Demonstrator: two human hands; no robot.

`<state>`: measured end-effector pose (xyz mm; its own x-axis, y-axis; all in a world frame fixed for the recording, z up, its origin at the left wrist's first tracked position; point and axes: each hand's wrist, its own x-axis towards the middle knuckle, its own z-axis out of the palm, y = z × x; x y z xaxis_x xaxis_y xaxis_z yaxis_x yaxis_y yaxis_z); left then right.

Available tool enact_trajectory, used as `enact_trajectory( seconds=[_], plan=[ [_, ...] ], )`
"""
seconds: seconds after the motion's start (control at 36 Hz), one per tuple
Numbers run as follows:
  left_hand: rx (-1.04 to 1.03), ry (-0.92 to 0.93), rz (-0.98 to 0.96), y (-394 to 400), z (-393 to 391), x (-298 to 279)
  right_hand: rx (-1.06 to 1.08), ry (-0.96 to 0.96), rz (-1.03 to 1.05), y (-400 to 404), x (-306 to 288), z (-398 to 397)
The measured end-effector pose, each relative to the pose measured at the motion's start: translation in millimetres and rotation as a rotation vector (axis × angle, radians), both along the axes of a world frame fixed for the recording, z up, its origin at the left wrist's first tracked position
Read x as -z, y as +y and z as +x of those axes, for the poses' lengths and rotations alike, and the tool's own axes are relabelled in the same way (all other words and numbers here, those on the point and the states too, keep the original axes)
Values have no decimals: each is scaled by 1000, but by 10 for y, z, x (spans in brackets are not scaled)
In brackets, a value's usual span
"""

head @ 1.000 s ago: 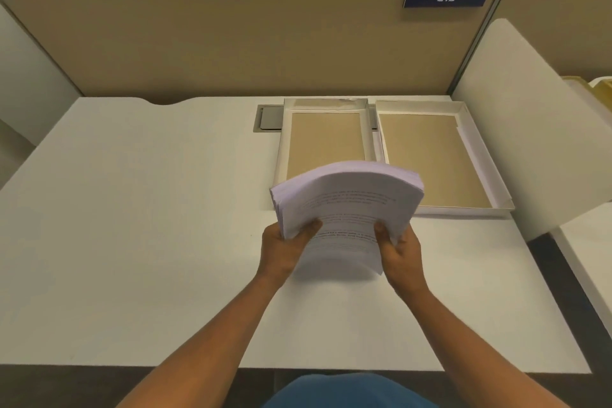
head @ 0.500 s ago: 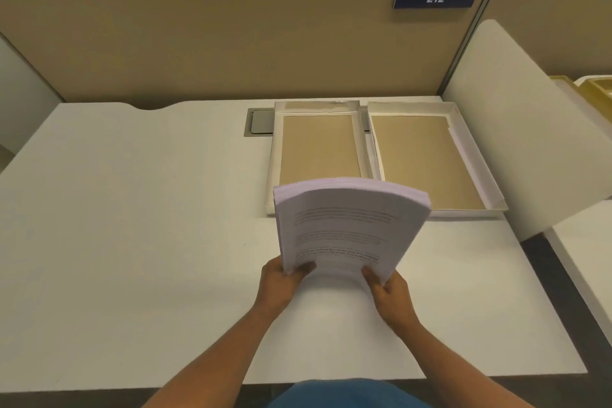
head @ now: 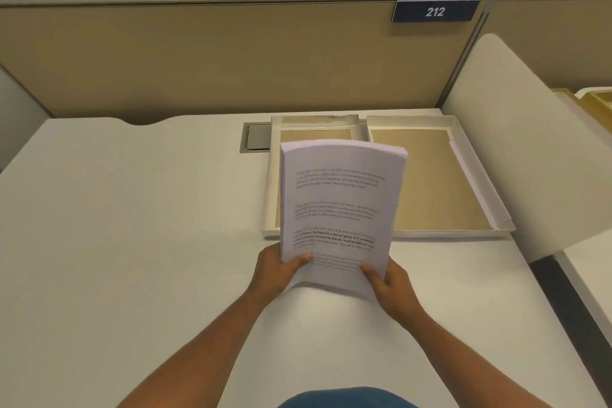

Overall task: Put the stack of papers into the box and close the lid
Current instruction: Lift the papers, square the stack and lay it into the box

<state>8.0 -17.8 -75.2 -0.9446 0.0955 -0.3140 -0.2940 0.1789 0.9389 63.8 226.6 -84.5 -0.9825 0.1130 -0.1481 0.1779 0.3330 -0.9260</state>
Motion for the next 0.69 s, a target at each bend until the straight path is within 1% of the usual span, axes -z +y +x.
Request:
enact_trajectory(
  seconds=[0.17, 0.31, 0.36, 0.47, 0.58, 0.69],
  plan=[
    [7, 13, -26, 10, -506, -119, -44, -1, -22, 60, -230, -505],
    [6, -86, -20, 44, -950, -213, -46, -27, 39, 130, -341, -995],
    [13, -135, -11, 63, -1119, -241, -46, -77, 39, 158, -360, -1202],
    [9, -240, 17, 80, -1452, -222, -47, -218, -33, 181, -366, -1556],
    [23, -334, 4, 82, -1715, -158, -39, -306, -59, 162, -325, -1798],
    [11, -371, 22, 76, -1892, -86, -7, -360, -42, 100, -257, -1990]
  ],
)
